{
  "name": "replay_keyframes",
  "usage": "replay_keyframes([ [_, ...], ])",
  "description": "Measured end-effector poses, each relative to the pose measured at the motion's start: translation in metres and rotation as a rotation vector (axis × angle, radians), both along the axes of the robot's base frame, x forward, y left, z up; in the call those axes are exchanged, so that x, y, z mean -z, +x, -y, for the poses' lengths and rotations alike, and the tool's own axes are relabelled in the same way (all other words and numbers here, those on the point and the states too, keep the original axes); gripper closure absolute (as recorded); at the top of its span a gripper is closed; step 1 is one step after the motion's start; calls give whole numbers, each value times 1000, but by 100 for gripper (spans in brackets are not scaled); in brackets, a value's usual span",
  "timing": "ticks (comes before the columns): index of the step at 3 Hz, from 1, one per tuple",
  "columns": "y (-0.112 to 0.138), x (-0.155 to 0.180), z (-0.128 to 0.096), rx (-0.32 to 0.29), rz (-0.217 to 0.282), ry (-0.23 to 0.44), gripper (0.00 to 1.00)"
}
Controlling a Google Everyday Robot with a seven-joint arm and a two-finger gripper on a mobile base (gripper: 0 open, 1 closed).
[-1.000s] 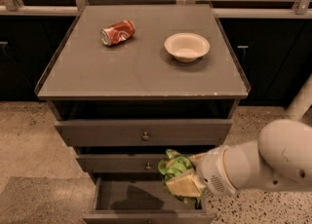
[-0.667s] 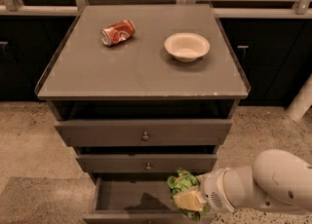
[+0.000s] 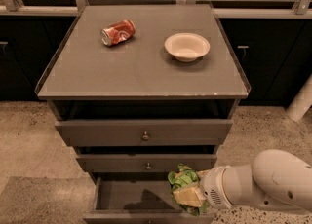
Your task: Place green jalapeno chip bag into middle drawer
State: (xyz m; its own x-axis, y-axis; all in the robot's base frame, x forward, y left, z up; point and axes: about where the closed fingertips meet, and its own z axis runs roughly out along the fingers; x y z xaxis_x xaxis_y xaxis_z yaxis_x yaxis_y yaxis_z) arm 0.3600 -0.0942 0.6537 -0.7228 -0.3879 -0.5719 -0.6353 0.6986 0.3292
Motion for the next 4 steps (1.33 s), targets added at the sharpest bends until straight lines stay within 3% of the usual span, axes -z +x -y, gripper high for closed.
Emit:
replay_keyframes([
  [1, 15, 31, 7, 42, -35, 16, 100],
  [3, 51, 157, 8, 177, -153, 115, 100],
  [4, 62, 212, 5, 207, -216, 120, 100],
])
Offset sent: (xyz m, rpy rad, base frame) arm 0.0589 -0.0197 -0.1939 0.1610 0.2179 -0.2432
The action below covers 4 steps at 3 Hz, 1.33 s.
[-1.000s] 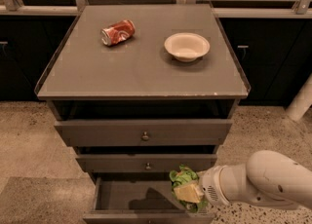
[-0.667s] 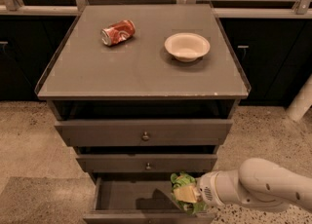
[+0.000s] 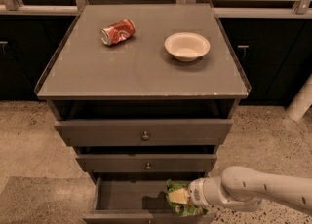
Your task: Place green jalapeno chip bag into middle drawer
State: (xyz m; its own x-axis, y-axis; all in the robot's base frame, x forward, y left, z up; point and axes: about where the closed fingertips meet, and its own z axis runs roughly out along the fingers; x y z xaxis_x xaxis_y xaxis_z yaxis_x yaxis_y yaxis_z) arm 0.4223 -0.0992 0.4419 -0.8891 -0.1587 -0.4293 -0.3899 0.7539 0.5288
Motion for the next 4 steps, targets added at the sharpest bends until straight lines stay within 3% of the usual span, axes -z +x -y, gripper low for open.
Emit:
replay_keyframes([
  [2, 3, 17, -2, 9, -27, 8, 100],
  [4, 59, 71, 5, 98, -44, 18, 100],
])
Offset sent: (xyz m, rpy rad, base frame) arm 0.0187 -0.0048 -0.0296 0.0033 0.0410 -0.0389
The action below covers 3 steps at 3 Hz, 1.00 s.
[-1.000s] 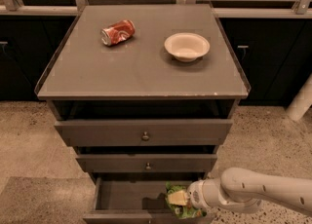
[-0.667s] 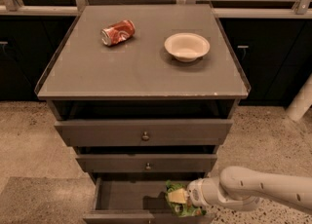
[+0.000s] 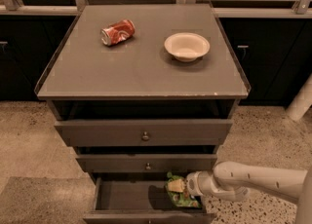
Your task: Place green jalapeno chip bag into middle drawer
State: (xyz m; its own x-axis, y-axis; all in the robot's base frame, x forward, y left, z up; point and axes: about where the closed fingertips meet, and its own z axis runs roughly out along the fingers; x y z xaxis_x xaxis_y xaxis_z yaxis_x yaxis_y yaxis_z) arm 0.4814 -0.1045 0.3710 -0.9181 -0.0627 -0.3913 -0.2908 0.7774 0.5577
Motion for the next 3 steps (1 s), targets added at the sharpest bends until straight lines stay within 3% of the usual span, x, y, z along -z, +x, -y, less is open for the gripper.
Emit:
replay_keyframes([
  [3, 21, 80, 19, 178, -77, -29, 100],
])
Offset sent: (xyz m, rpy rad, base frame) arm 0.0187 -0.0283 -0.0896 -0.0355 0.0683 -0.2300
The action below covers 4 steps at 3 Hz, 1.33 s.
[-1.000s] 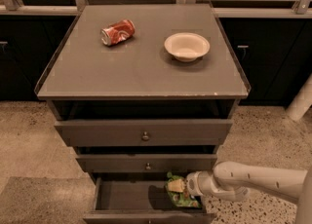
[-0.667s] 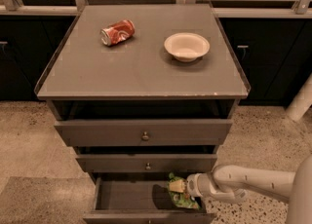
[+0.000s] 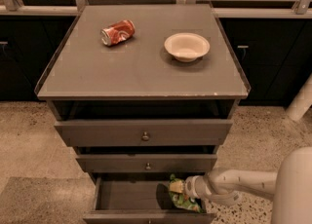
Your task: Place green jalapeno chip bag into middle drawer
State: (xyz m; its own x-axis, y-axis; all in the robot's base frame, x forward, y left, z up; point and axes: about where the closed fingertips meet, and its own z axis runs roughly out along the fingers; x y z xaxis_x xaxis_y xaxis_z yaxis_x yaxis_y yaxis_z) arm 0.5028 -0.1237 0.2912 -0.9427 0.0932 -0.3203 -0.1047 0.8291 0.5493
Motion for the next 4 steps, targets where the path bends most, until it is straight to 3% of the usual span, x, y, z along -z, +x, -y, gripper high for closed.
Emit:
replay_keyframes([
  [1, 7, 16, 1, 18, -36, -4, 83],
  [4, 6, 18, 0, 14, -28, -1, 13],
])
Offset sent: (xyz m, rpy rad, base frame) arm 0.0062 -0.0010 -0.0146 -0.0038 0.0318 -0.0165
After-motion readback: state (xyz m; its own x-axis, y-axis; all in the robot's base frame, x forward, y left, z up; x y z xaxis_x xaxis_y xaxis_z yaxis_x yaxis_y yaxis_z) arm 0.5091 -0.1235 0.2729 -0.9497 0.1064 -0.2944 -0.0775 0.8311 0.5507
